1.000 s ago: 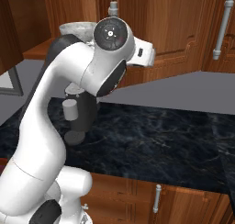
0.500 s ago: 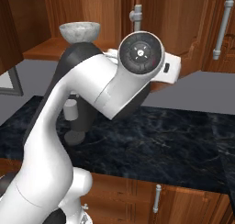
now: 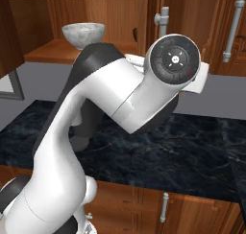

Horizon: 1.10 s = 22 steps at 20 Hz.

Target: Move the bowls from the cabinet to the plates on the dining table.

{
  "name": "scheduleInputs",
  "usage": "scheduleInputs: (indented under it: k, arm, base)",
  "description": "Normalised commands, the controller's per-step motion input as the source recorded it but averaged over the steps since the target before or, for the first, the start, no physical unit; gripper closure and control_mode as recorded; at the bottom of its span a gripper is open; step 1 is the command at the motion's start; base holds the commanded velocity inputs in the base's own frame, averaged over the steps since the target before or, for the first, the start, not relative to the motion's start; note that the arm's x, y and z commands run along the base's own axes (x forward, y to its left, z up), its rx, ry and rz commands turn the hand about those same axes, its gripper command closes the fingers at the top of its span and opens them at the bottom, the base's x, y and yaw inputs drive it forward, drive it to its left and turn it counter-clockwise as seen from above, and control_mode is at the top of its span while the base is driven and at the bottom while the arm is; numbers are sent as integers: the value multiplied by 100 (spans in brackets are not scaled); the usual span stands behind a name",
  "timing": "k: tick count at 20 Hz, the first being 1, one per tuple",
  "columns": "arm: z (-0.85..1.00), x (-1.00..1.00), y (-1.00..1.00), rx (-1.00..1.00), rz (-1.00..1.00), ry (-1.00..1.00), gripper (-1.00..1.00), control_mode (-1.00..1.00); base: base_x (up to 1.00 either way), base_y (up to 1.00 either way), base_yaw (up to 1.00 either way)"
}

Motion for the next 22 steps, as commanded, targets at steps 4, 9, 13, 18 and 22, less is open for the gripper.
scheduleInputs:
  k: [4,9,13,18,22]
  arm:
    - [-3,0,5,0,0,0,-100,-100]
    - [0,-34,8,0,0,-4,-100,-100]
    - [4,-96,3,0,0,-13,-100,-100]
    - [5,-96,7,0,0,-13,-100,-100]
    - [6,-85,28,0,0,-10,-100,-100]
  base:
    - [0,0,0]
    - [0,0,0]
    - [0,0,0]
    - [0,0,0]
    - [0,0,0]
